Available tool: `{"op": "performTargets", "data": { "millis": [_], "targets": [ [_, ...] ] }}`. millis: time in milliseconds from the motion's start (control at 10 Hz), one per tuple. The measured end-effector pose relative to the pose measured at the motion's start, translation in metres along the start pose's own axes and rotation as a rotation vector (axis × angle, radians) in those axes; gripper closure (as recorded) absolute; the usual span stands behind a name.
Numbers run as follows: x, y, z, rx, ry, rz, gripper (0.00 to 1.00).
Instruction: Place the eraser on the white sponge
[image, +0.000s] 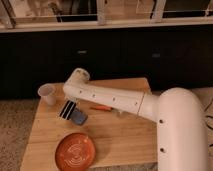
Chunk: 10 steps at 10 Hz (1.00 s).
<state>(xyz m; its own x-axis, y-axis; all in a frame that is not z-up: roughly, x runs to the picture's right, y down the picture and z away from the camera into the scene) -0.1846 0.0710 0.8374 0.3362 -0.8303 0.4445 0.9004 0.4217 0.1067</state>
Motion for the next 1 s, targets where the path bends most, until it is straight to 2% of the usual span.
{"op": "performTargets", "data": {
  "millis": [100,200,300,400,600,700,800,1000],
  "targets": [
    [-0.001,0.0,0.0,-0.01,0.0,-0.007,0.71],
    [-0.002,-0.001,0.001,-0.04,-0.003,-0.041,0.8],
    [-0.005,-0.003,0.001,-0.071,-0.016,-0.105,0.89],
    [-0.007,-0.004,-0.001,-0.105,-0.049,-0.236,0.98],
    [-0.01,-0.003,-0.005,-0.149,-0.126,-0.445,1.0],
    [-0.017,-0.006,-0.009,-0.155,-0.193,-0.57,1.0],
    [-0.02,-0.006,-0.014,-0.17,-0.278,-0.701,1.0],
    [-0.026,-0.012,-0.018,-0.188,-0.368,-0.836,1.0]
  ]
}}
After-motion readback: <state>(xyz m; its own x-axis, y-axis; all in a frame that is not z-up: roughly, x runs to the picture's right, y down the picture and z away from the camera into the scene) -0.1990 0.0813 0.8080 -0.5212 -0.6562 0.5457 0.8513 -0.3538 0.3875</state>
